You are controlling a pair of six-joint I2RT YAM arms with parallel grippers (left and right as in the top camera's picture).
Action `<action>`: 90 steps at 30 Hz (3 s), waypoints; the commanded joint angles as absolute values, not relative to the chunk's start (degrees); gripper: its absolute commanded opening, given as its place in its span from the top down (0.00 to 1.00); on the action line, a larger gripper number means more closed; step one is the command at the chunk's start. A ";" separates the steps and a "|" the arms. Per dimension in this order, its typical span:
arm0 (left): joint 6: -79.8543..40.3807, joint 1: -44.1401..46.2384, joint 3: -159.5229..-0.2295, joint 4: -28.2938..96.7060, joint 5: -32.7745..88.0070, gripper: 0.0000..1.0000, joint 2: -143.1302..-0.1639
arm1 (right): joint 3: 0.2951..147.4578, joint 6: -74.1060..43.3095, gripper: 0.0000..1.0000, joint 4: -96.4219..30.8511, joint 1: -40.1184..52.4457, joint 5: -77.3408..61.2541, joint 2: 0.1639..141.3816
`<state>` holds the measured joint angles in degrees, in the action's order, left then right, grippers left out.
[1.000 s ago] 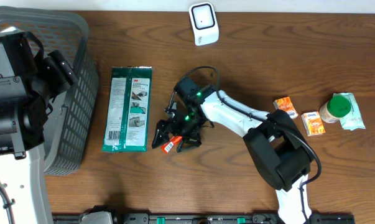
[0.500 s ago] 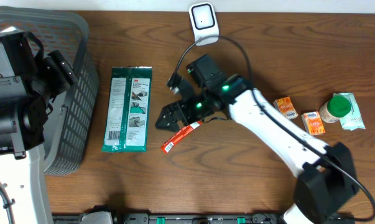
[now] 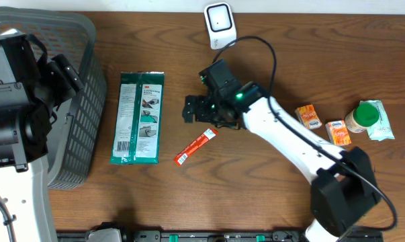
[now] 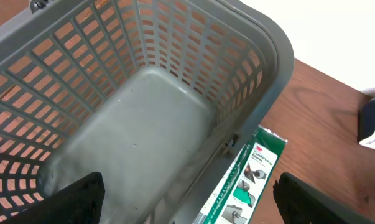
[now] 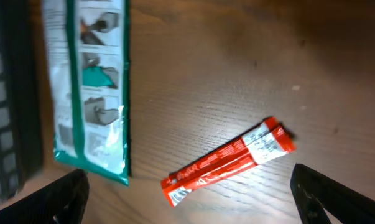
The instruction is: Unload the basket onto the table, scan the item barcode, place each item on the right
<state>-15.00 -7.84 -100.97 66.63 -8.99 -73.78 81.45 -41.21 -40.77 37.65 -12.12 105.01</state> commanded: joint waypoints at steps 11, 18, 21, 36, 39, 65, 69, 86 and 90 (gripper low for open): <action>-15.09 -8.08 -101.36 66.63 -9.52 0.12 -73.73 | 81.43 21.89 0.13 -41.76 39.11 -9.43 105.73; -15.09 -8.08 -101.36 66.63 -9.52 0.12 -73.73 | 79.59 51.00 0.41 -42.63 39.88 -14.15 108.03; -15.09 -8.08 -101.36 66.63 -9.50 0.12 -73.73 | 79.59 57.78 0.40 -42.22 40.12 -17.15 109.93; -15.09 -8.08 -101.36 66.63 -9.50 0.12 -73.73 | 79.59 60.10 0.27 -40.25 39.99 -13.85 122.10; -15.09 -8.08 -101.36 66.63 -9.52 0.12 -73.73 | 79.59 60.03 0.41 -40.84 39.72 -9.30 123.83; -15.09 -8.08 -101.36 66.63 -9.52 0.12 -73.73 | 79.68 15.35 0.99 -42.09 40.05 1.74 113.60; -15.09 -8.08 -101.36 66.63 -9.50 0.12 -73.73 | 79.68 9.10 0.99 -39.92 40.21 2.13 113.60; -15.09 -8.08 -101.36 66.63 -9.50 0.12 -73.73 | 78.11 2.98 0.23 -39.62 39.77 1.02 113.40; -15.09 -8.08 -101.36 66.63 -9.52 0.12 -73.73 | 77.82 2.57 0.29 -42.41 38.24 1.02 113.51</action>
<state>-15.00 -7.84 -100.97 66.63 -8.99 -73.78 78.04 3.73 -40.86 39.68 1.10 113.91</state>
